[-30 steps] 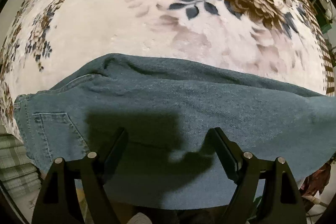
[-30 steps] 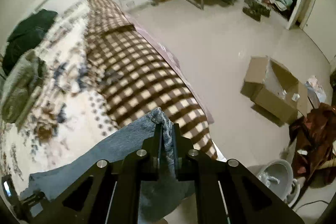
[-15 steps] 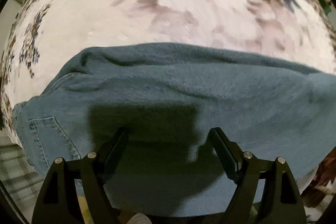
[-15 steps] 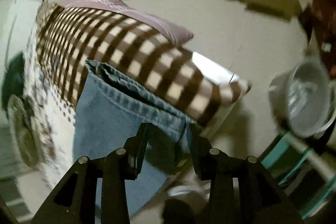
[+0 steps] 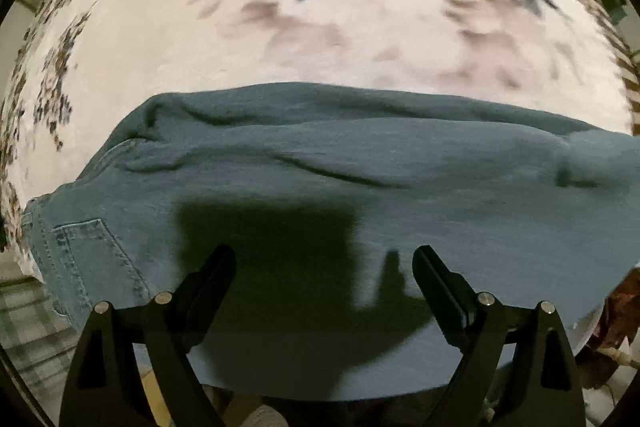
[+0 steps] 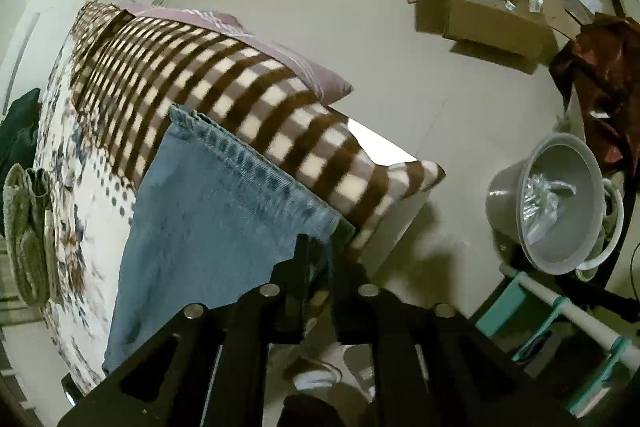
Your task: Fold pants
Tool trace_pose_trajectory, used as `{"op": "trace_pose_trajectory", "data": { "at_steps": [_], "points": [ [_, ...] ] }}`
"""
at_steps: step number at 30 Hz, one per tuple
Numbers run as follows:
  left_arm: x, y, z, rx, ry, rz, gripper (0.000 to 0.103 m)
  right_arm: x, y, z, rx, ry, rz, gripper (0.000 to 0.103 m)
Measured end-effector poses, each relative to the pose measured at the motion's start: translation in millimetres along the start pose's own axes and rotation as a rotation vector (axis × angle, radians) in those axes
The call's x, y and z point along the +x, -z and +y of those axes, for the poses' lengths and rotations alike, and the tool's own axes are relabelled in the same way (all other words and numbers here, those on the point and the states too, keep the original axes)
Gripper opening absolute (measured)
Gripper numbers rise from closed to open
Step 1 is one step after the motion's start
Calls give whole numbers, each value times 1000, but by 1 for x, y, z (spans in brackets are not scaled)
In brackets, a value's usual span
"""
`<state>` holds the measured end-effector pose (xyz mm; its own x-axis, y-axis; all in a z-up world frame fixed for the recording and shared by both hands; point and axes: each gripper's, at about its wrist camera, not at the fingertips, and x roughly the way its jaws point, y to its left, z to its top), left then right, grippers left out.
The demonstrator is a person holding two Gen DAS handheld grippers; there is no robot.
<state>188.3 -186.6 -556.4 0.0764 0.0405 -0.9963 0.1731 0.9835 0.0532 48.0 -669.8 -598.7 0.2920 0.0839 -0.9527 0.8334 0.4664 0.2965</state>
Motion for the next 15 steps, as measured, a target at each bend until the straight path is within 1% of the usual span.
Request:
{"op": "trace_pose_trajectory", "data": {
  "at_steps": [1, 2, 3, 4, 5, 7, 8, 9, 10, 11, 13, 15],
  "points": [
    [0, 3, -6, 9, 7, 1, 91, 1, 2, -3, 30, -39, 21, 33],
    [1, 5, -13, 20, 15, 6, 91, 6, 7, -8, 67, -99, 41, 49],
    [4, 7, -21, 28, 28, 11, 91, 9, 8, -11, 86, -128, 55, 55],
    [8, 10, -29, 34, 43, 12, 91, 16, 12, -11, 99, -170, 70, 59],
    [11, 13, -35, 40, 48, 6, 91, 26, 15, -9, 96, -192, 92, 63],
    [21, 16, -47, 56, 54, -4, 91, 43, 22, -8, 107, -191, 102, 63],
    [28, 24, -59, 60, 47, -1, 91, 52, 25, -7, 111, -229, 91, 62],
    [35, 26, -62, 59, 45, 11, 92, 56, 27, -6, 110, -249, 72, 59],
    [37, 29, -61, 47, 54, 7, 97, 57, 29, -6, 114, -257, 36, 53],
    [38, 32, -60, 35, 67, -4, 100, 54, 32, -7, 118, -279, -23, 47],
    [41, 36, -59, 34, 80, -6, 103, 49, 34, -10, 124, -320, -93, 37],
    [43, 40, -62, 40, 80, -12, 103, 52, 34, -14, 143, -385, -118, 37]
  ]
}}
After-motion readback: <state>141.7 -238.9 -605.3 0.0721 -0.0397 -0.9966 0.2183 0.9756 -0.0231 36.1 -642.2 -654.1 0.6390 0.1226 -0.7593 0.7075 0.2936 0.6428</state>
